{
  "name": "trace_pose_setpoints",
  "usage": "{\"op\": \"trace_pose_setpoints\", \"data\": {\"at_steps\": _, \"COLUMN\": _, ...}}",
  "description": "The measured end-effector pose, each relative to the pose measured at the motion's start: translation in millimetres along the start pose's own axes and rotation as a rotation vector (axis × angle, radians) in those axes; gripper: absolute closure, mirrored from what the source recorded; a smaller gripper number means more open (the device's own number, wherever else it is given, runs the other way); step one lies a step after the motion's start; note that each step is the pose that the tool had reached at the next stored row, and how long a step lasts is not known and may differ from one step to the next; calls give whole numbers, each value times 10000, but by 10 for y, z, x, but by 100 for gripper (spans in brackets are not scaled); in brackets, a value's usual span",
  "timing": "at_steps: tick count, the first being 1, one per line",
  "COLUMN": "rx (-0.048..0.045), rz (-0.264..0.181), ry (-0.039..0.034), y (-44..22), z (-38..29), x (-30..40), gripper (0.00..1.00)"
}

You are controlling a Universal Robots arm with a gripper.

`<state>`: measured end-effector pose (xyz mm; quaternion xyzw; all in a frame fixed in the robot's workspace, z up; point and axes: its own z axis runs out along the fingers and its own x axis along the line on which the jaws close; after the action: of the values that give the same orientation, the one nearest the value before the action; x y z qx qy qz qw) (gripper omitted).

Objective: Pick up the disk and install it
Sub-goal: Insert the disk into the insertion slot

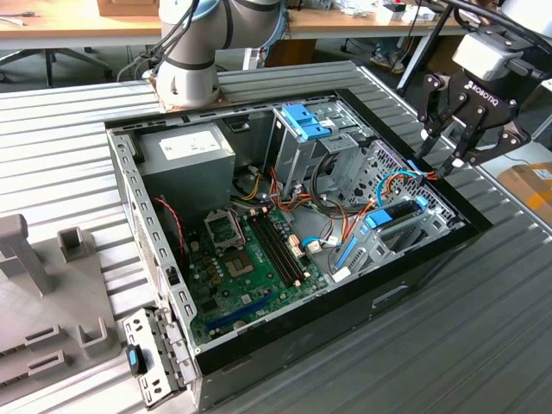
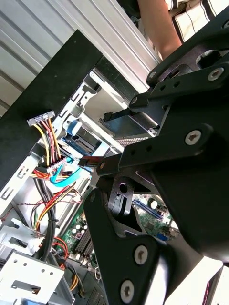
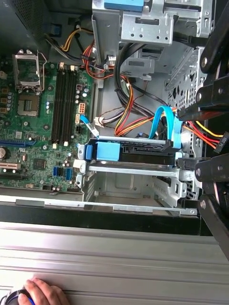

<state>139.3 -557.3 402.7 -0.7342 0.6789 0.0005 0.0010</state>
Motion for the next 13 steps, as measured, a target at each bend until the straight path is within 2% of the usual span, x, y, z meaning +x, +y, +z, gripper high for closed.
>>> {"op": "trace_pose_setpoints", "data": {"at_steps": 13, "rx": 0, "rz": 0, "ry": 1, "y": -37, "z": 0, "x": -15, "gripper": 56}}
